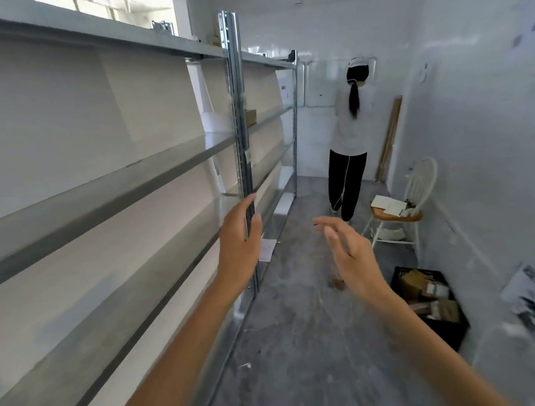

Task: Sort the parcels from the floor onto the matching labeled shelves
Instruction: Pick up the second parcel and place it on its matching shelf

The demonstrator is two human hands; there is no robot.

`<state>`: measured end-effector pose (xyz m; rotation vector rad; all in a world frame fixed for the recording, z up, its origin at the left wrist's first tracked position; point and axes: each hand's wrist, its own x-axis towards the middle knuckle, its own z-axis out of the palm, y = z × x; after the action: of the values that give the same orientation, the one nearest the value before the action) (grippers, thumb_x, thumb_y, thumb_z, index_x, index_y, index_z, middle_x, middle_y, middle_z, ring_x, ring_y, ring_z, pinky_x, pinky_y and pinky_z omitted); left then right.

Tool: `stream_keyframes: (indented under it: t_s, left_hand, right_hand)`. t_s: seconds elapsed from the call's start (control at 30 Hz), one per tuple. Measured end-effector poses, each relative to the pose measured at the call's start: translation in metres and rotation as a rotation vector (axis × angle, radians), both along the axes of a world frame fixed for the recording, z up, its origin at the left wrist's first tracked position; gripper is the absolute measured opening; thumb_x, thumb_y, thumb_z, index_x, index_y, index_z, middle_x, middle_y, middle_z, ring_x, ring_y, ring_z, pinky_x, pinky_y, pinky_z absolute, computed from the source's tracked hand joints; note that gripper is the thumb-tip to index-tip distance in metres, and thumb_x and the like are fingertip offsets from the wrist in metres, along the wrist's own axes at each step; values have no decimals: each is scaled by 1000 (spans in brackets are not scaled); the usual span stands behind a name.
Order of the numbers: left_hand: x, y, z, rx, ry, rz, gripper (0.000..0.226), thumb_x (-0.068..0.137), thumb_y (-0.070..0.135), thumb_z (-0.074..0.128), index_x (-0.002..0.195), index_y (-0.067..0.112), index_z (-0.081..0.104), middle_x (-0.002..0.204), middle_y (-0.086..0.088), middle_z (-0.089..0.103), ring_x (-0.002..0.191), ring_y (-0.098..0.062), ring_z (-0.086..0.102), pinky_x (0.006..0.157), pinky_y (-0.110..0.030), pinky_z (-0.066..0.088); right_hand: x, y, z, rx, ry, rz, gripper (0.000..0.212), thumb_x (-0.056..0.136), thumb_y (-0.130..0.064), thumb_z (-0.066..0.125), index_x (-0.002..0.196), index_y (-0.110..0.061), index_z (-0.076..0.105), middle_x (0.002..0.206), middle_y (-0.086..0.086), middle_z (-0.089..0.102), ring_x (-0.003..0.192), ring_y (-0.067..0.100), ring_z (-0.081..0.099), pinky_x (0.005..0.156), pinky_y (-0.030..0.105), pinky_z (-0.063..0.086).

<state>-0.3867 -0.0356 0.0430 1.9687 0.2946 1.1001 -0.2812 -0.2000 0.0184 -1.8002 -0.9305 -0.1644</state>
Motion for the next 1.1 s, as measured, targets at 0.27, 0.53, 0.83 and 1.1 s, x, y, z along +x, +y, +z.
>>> stream_keyframes:
  t_s: [0.27,0.53,0.83,1.1]
  left_hand:
    - [91,-14,-17,24,88,-152,40,98,25,41,137,18,44,142,2,47,132,-10,40,113,-31,31]
    - [188,9,-35,37,126,-252,37,98,26,40,134,19,45,141,2,47,131,-10,40,111,-29,30]
    - [283,58,-35,69,145,-321,36,98,26,40,133,21,45,138,3,48,129,-9,41,110,-31,32]
    - [356,79,-52,109,204,-358,37,96,32,41,130,22,47,133,2,51,126,-10,44,109,-33,35]
  right_hand:
    - [68,-20,-10,-2,11,-136,29,99,-31,36,116,-26,59,112,-6,65,98,6,56,77,14,37]
    - [142,2,-19,27,72,-211,30,99,-28,36,108,-22,64,108,-5,68,104,9,60,90,27,45]
    - [238,30,-18,22,70,-302,31,99,-30,35,105,-25,65,106,-7,68,101,6,60,91,33,46]
    - [295,45,-39,7,150,-341,29,99,-30,36,109,-26,63,110,-9,66,104,3,58,92,31,46]
